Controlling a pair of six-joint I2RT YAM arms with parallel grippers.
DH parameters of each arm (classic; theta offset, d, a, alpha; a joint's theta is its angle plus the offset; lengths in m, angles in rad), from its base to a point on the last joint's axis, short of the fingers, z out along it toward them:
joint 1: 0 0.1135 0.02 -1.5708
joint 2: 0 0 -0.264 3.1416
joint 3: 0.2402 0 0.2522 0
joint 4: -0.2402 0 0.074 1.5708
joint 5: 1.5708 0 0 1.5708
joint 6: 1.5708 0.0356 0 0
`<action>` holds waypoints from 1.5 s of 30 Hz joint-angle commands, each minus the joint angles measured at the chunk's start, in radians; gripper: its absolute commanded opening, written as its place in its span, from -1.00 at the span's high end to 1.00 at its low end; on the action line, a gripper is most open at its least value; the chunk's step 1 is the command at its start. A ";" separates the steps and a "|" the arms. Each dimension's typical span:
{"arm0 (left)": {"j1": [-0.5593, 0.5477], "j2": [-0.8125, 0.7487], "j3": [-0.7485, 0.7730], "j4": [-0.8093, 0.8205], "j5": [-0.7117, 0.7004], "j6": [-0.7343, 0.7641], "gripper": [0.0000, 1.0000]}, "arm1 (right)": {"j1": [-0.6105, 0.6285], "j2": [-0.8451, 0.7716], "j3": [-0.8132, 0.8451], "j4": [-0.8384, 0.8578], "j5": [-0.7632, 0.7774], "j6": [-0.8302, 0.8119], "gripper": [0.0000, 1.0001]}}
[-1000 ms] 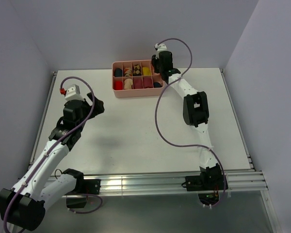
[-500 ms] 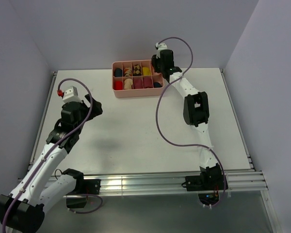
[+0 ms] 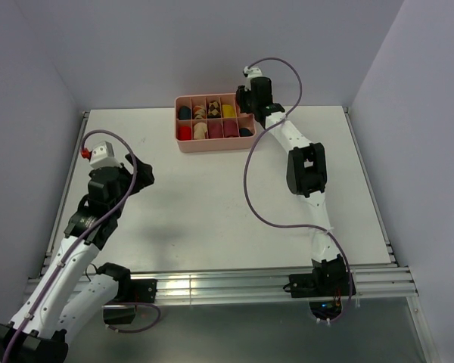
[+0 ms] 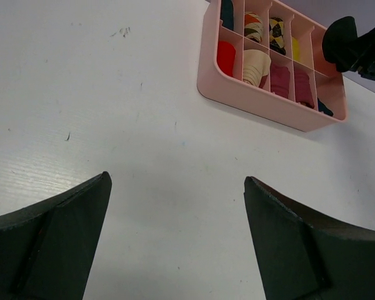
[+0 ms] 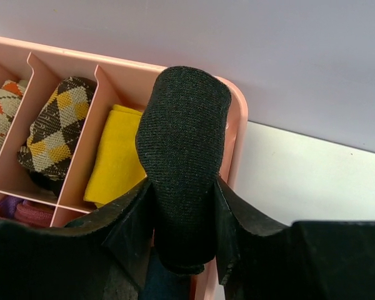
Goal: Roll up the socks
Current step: Adjust the storage box at the center of the board.
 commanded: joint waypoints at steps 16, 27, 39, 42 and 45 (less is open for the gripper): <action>-0.001 -0.150 0.055 -0.199 -0.060 -0.010 -0.84 | -0.011 0.032 0.124 -0.188 -0.058 0.124 0.80; -0.001 -0.156 0.089 -0.250 -0.071 -0.005 -0.84 | 0.010 -0.153 -0.202 -0.210 -0.105 0.118 1.00; -0.001 -0.162 0.089 -0.245 -0.065 -0.018 -0.84 | 0.015 -0.344 -0.390 -0.184 0.012 0.242 1.00; -0.001 -0.147 0.098 -0.248 -0.060 -0.022 -0.84 | 0.015 -0.365 -0.419 -0.124 0.091 0.278 1.00; -0.001 -0.136 0.100 -0.245 -0.060 -0.022 -0.84 | 0.013 -0.335 -0.375 -0.123 0.126 0.287 1.00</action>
